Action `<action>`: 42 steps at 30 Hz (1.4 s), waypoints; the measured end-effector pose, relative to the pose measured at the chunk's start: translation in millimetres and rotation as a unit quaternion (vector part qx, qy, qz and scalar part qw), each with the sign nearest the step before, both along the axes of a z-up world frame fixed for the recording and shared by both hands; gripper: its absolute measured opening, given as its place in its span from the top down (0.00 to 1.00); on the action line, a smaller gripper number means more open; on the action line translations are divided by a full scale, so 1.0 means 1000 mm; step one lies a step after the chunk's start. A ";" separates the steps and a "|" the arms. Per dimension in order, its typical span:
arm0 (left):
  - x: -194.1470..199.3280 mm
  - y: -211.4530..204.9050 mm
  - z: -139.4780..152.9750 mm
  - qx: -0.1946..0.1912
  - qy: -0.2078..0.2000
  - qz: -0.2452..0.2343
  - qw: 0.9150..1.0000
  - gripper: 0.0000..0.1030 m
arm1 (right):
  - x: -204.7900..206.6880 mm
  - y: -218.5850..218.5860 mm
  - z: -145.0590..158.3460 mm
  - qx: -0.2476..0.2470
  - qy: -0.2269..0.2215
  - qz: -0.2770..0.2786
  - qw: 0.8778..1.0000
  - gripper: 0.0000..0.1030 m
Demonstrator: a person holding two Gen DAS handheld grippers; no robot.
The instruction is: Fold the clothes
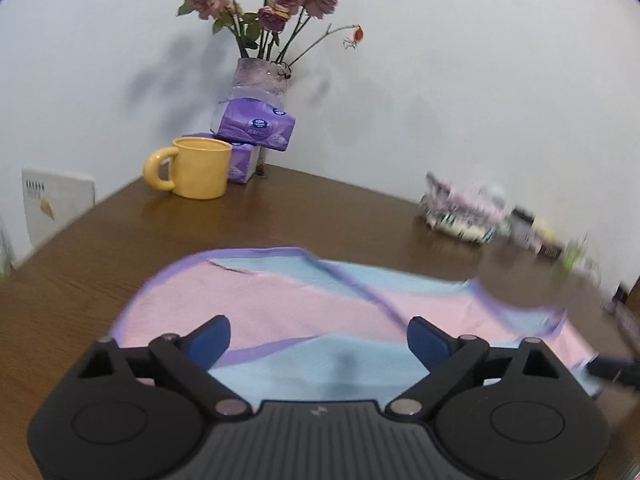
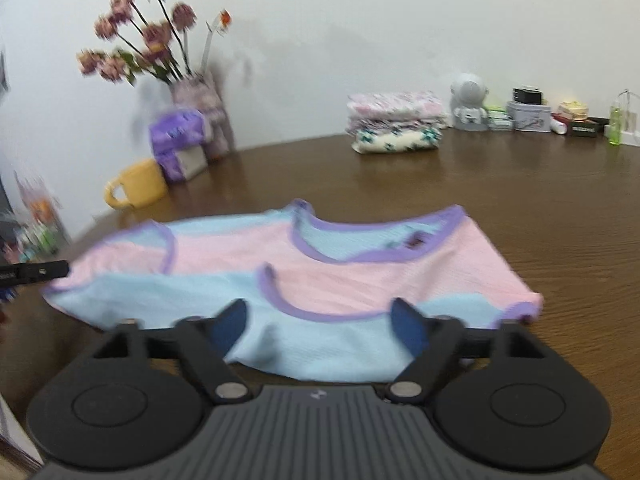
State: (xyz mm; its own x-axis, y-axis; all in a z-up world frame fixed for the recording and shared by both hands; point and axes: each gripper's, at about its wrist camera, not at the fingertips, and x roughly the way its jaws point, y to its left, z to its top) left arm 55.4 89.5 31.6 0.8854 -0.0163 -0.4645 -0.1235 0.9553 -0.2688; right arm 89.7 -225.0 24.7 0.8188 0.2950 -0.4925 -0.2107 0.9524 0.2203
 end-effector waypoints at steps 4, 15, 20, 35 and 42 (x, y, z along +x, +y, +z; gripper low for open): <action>0.006 -0.021 -0.006 -0.018 0.012 -0.026 0.999 0.06 | -0.001 0.025 -0.001 -0.001 -0.010 0.029 1.000 0.01; 0.015 -0.070 -0.030 0.023 0.033 -0.077 0.996 0.06 | -0.003 0.051 -0.011 -0.012 -0.014 0.002 1.000 0.00; 0.012 -0.079 -0.036 0.039 0.026 -0.082 0.996 0.06 | -0.002 0.053 -0.016 -0.028 -0.015 -0.014 0.999 0.00; 0.013 -0.081 -0.039 0.031 0.030 -0.082 0.996 0.06 | 0.002 0.048 -0.025 -0.015 0.004 -0.033 0.999 0.00; 0.014 -0.086 -0.039 0.049 0.037 -0.078 0.995 0.06 | 0.006 0.046 -0.028 -0.004 0.016 -0.036 0.999 0.00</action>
